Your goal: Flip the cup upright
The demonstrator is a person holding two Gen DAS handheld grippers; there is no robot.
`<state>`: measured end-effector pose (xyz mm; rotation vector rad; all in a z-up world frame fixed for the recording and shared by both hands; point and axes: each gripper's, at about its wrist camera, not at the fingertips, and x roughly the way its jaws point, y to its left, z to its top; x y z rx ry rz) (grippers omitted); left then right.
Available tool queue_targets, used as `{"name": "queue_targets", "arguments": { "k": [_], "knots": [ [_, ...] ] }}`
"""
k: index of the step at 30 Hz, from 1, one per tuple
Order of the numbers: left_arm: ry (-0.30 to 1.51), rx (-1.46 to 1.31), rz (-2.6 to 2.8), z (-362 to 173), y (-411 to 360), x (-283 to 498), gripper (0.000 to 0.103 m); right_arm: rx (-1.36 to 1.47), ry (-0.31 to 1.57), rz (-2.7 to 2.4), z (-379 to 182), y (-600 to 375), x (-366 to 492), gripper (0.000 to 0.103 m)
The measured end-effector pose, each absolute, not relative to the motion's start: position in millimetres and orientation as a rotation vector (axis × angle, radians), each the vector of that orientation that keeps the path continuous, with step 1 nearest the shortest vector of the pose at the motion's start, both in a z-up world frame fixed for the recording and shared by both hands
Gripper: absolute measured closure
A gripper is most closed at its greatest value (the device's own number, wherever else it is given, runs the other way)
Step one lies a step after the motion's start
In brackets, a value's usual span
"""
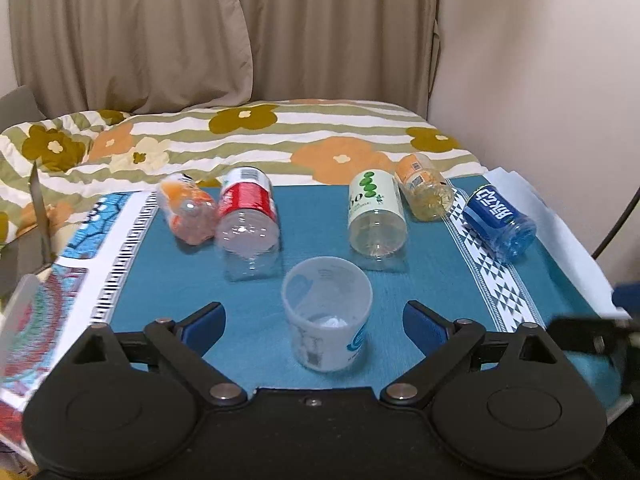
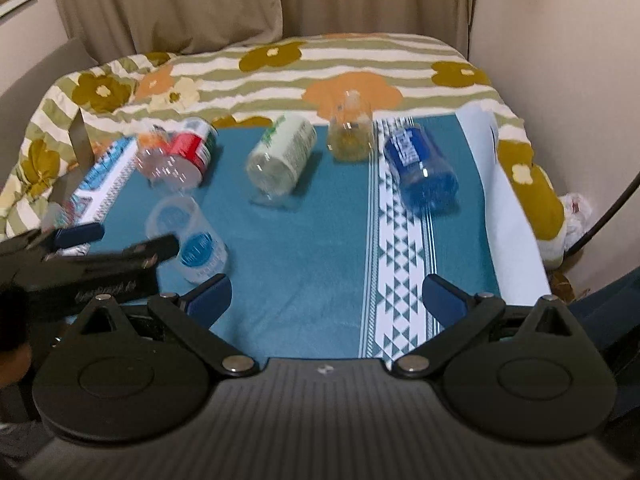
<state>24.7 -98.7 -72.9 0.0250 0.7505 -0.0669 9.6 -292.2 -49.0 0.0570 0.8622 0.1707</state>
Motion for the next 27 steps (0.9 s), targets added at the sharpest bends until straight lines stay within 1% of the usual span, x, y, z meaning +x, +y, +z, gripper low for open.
{"name": "queue_targets", "arguments": {
  "k": [5, 11, 17, 27],
  "knots": [
    [0.766, 0.033, -0.051, -36, -82, 6, 0.001, 0.047, 0.824, 0.166, -19, -282, 5, 0.000],
    [0.795, 0.025, -0.012, -8, -59, -10, 0.000, 0.030, 0.812, 0.138, 0, -269, -5, 0.000],
    [0.790, 0.039, 0.003, 2, -47, -20, 0.000, 0.009, 0.823, 0.104, 1, -260, -15, 0.000],
    [0.765, 0.051, 0.001, 2, -38, -24, 0.000, 0.010, 0.817, 0.071, -1, -252, -23, 0.000]
  ]
}}
